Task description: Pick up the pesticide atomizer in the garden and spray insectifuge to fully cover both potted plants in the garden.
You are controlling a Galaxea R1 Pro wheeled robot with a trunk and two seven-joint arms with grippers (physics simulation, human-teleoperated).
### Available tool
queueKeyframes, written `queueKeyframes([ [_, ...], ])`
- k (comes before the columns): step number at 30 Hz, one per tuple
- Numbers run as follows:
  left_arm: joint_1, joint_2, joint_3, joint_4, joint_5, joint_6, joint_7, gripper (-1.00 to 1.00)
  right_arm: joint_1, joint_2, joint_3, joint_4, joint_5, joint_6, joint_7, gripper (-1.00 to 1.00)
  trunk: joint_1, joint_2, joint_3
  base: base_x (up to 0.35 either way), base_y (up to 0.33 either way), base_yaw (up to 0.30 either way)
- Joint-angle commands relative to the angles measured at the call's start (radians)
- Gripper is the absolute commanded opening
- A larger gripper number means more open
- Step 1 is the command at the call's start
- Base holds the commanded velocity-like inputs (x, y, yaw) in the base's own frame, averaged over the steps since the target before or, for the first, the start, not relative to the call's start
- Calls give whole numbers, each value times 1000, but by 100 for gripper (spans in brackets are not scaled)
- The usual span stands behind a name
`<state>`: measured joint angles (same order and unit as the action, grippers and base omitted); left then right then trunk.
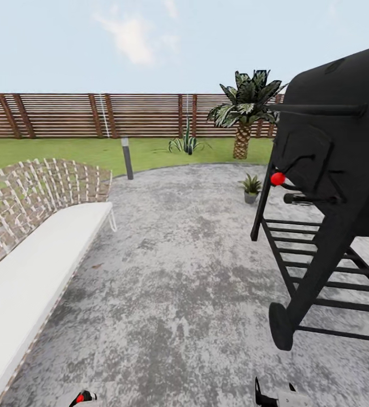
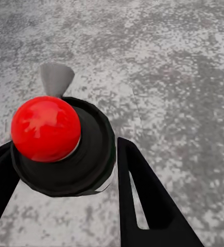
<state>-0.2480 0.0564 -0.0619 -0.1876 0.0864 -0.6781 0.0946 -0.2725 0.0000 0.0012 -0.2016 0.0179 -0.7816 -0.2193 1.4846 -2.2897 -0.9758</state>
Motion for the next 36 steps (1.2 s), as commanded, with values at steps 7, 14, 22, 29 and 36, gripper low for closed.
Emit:
queueKeyframes([
  [7,-1,0,-7,0,9,-3,3,-100,-1,4,0,1,2,-2,-3,100,0,0,-1,328,98,0],
  [14,-1,0,-7,0,9,-3,3,-100,-1,7,0,1,2,-2,-5,100,0,0,-1,298,179,107],
  [22,-1,0,-7,0,9,-3,3,-100,-1,6,0,1,2,-2,-4,100,0,0,-1,319,104,19],
  [29,-1,0,-7,0,10,-3,3,-100,-1,6,0,1,2,-2,-5,100,0,0,-1,336,4,0],
  [36,-1,0,-7,0,10,-3,3,-100,-1,0,0,1,2,-2,-3,100,0,0,-1,336,0,0],
])
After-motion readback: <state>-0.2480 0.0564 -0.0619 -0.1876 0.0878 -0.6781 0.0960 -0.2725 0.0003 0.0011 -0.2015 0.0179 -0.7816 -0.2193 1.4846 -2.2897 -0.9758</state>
